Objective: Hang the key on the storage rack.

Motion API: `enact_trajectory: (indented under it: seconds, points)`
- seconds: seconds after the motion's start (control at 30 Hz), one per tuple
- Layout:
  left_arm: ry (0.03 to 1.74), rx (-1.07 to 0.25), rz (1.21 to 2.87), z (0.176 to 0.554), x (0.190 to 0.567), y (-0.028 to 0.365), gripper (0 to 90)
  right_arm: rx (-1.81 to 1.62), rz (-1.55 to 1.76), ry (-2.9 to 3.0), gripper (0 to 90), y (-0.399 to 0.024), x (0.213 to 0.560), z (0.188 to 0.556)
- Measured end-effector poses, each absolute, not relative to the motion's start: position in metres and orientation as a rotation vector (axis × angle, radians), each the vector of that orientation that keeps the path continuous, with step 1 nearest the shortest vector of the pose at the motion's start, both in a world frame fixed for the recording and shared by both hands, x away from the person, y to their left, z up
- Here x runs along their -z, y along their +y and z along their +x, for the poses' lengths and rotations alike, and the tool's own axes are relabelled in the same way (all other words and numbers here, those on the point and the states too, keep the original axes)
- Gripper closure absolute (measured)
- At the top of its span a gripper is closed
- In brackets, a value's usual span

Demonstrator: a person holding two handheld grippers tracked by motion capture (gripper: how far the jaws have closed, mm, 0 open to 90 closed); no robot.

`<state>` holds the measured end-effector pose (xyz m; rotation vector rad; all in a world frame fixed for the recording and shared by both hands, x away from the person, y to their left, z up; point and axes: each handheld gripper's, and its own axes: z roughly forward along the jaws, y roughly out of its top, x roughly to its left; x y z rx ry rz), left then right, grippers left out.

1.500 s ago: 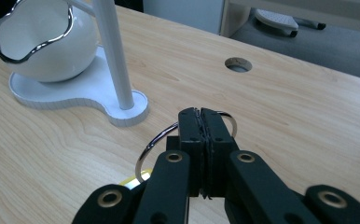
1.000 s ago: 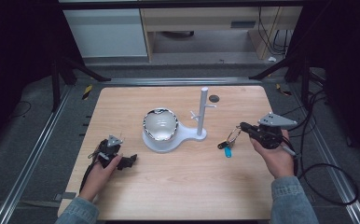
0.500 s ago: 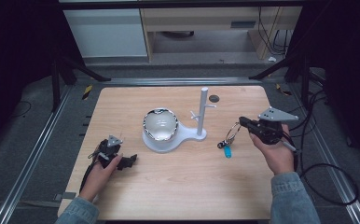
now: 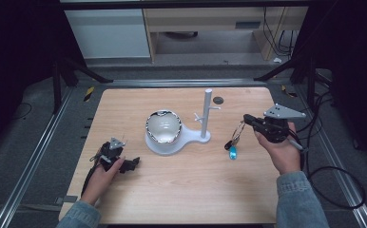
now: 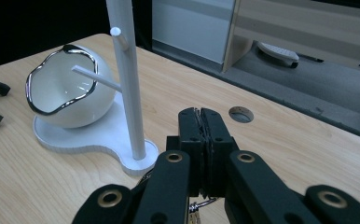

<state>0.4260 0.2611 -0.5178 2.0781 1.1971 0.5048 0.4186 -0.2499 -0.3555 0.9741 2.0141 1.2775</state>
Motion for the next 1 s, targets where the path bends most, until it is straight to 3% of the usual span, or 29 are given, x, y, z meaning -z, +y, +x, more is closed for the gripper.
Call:
enact_trajectory:
  seconds: [1.0]
  points:
    - [1.197,-0.505,2.078,0.426,0.518,0.261,0.0,-1.316,0.921,1.991,88.9,-0.241,0.322,0.424]
